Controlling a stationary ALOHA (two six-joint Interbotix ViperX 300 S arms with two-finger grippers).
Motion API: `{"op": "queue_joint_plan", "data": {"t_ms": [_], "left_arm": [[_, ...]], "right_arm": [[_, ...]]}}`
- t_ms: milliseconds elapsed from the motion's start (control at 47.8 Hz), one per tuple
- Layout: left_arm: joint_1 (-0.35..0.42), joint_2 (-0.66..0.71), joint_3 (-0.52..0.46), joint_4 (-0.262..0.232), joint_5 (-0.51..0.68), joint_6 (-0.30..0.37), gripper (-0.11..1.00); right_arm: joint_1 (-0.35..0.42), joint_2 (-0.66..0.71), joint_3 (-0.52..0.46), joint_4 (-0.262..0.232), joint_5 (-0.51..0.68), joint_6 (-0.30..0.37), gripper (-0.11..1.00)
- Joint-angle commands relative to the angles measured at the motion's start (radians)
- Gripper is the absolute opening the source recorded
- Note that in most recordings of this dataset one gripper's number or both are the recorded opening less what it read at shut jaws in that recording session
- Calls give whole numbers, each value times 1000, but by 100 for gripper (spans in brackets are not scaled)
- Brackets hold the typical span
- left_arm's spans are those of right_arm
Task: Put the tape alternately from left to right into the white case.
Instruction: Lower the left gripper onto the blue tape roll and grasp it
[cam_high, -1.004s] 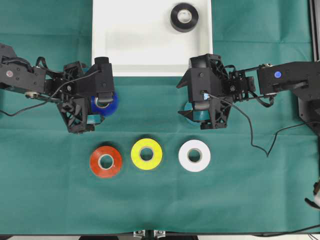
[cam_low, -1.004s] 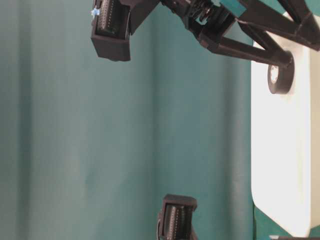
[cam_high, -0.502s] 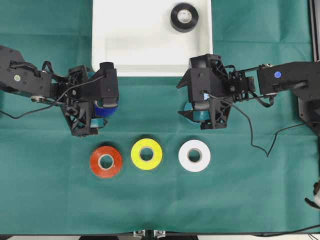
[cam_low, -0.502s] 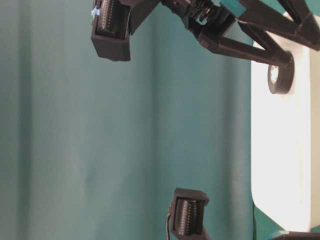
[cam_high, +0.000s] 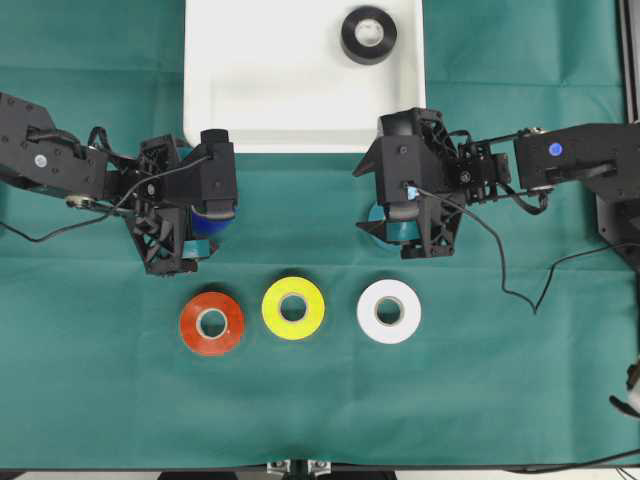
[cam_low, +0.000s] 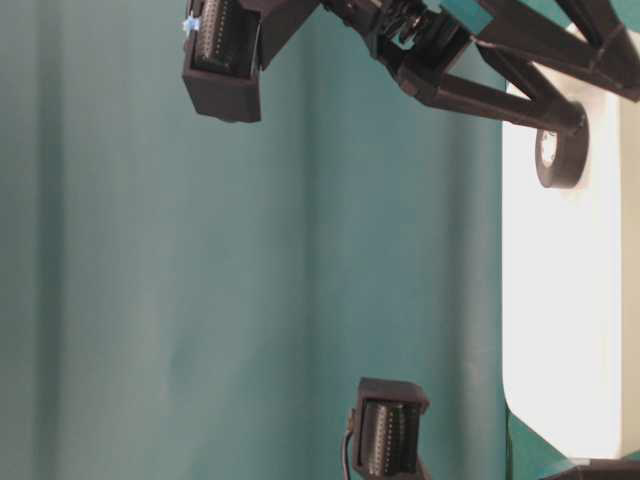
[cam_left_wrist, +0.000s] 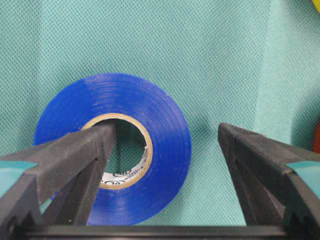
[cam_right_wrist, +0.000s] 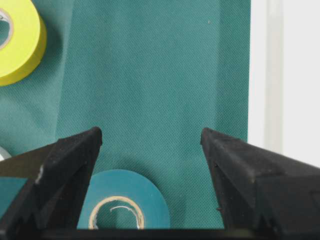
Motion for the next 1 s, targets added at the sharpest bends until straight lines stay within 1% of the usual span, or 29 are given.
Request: {"op": "queue_joint_plan", "data": {"t_ms": [0, 167, 230, 272, 376, 418, 481, 544, 564, 690, 983], "left_arm": [[2, -6, 8, 0, 5, -3, 69], [3, -6, 5, 0, 6, -2, 67], [2, -6, 5, 0, 9, 0, 63], [3, -6, 5, 0, 11, 2, 55], [2, -6, 3, 2, 23, 2, 26], [2, -6, 2, 0, 31, 2, 16], [2, -6, 2, 0, 46, 2, 5], [3, -8, 0, 0, 63, 2, -2], [2, -6, 0, 0, 69, 3, -3], [2, -9, -8, 0, 95, 2, -3], [-2, -31, -41, 2, 106, 2, -3]], "right_arm": [[3, -15, -8, -2, -5, 2, 85], [3, -15, -8, -2, -3, 2, 84], [3, -15, -8, -2, -5, 2, 84], [3, -15, -8, -2, -3, 2, 84], [3, -14, -8, -2, -5, 2, 84], [3, -15, -8, -2, -5, 2, 84], [3, -15, -8, -2, -8, 2, 84], [3, -14, -8, -2, -8, 2, 84], [3, -15, -8, -2, -8, 2, 84], [3, -14, -9, -2, -8, 2, 84], [3, -15, -11, -2, -3, 2, 84]]}}
